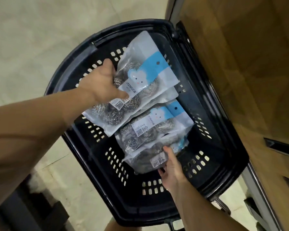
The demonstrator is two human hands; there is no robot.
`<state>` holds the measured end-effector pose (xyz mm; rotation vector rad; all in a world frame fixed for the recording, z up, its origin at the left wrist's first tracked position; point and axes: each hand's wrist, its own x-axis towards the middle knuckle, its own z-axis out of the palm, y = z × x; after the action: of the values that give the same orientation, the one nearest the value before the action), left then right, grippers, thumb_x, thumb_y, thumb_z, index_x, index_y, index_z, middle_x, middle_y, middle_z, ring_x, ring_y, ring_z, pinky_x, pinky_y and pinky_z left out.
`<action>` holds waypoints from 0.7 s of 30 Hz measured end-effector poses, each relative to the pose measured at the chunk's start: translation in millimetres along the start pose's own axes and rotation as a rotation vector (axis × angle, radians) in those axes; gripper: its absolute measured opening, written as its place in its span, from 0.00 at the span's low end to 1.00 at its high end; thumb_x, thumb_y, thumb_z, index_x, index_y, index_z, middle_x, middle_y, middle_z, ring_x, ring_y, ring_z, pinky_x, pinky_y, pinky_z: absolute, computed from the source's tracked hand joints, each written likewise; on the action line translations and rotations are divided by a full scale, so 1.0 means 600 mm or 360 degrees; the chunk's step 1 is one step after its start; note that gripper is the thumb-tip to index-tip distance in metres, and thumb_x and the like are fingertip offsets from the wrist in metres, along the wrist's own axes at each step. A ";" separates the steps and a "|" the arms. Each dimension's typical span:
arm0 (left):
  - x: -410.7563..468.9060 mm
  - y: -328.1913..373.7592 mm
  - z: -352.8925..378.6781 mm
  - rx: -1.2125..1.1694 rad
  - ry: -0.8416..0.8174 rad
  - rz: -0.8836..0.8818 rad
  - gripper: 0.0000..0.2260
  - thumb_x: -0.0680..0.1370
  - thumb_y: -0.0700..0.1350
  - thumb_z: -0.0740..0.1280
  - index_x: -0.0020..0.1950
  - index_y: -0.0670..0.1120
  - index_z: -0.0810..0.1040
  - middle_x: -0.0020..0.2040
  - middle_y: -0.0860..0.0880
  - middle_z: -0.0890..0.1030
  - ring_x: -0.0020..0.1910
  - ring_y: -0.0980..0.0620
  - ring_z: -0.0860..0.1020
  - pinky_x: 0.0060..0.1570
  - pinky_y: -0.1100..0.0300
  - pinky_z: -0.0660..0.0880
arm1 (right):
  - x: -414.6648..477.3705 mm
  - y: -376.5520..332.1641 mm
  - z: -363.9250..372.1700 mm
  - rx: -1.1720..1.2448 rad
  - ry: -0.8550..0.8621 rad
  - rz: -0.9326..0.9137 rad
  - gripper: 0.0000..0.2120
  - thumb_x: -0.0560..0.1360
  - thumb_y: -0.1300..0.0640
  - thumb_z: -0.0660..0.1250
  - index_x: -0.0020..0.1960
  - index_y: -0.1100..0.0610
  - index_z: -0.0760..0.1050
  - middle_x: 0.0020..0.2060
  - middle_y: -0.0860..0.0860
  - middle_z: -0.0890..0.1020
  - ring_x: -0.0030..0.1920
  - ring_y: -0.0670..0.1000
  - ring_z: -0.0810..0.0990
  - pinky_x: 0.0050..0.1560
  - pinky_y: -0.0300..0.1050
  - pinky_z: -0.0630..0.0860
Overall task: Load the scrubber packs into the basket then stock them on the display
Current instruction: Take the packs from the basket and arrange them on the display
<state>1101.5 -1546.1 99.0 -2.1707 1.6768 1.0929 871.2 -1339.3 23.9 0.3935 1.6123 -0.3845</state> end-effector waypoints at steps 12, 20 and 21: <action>-0.142 -0.010 -0.103 -0.0371 -0.0025 0.0022 0.34 0.65 0.50 0.82 0.67 0.49 0.72 0.57 0.51 0.78 0.53 0.47 0.78 0.44 0.58 0.74 | -0.124 0.008 0.030 -0.0005 0.0137 -0.0344 0.33 0.73 0.64 0.75 0.72 0.55 0.62 0.62 0.62 0.79 0.58 0.57 0.80 0.55 0.51 0.74; -0.252 -0.022 -0.190 -0.0438 0.0104 -0.0027 0.33 0.63 0.52 0.82 0.63 0.49 0.72 0.52 0.51 0.79 0.48 0.48 0.78 0.45 0.56 0.73 | -0.192 -0.006 0.069 -0.0186 0.0123 -0.0212 0.38 0.69 0.48 0.78 0.73 0.55 0.66 0.64 0.57 0.78 0.60 0.58 0.78 0.52 0.53 0.76; -0.253 -0.028 -0.186 -0.0482 0.0115 -0.0024 0.32 0.63 0.52 0.82 0.62 0.49 0.72 0.52 0.51 0.80 0.49 0.48 0.79 0.46 0.55 0.74 | -0.179 -0.007 0.072 -0.0184 0.0162 -0.0214 0.41 0.68 0.48 0.79 0.74 0.57 0.64 0.66 0.58 0.76 0.64 0.60 0.76 0.59 0.57 0.75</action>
<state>1151.2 -1487.0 271.6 -2.4247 1.6093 1.3567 915.1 -1366.1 128.0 0.2206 1.7566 -0.3757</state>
